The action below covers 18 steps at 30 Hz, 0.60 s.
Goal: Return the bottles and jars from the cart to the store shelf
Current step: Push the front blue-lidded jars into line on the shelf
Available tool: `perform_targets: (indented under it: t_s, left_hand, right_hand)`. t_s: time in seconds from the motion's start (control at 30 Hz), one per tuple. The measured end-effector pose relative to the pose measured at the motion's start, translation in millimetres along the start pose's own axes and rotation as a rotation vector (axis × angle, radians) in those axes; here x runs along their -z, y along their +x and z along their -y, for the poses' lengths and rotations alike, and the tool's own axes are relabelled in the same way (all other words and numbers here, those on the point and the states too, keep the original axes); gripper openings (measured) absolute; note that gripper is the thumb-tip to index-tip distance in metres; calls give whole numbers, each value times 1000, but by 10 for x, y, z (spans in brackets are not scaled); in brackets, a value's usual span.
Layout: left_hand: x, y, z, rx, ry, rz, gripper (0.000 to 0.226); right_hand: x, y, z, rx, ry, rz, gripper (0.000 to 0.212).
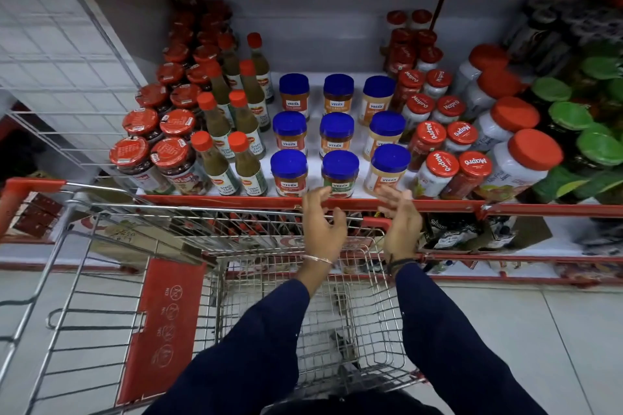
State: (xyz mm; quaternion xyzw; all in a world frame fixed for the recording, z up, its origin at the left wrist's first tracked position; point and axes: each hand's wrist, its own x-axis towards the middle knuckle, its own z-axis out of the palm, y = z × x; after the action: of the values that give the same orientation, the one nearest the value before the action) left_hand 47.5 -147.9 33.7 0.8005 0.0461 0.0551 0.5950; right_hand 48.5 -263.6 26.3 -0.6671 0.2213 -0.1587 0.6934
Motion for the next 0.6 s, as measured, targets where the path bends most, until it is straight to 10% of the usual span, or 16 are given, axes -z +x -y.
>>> perform_targets:
  t_s: [0.2,0.33,0.47,0.6]
  left_hand:
    - [-418,-78,-198,54,-51,441,74]
    - [-639,50,-163,177,-54,451,88]
    - [-719,152,-209,232,-125,431,93]
    - [-724,197,-191,219,-197,415,90]
  right_hand:
    - [213,159,10,-70,-1,57,75]
    - [200,251,51,-118,6,175,100]
    - [218,324,90,-187,83,202,62]
    - [290,396,16,-222,104,222,67]
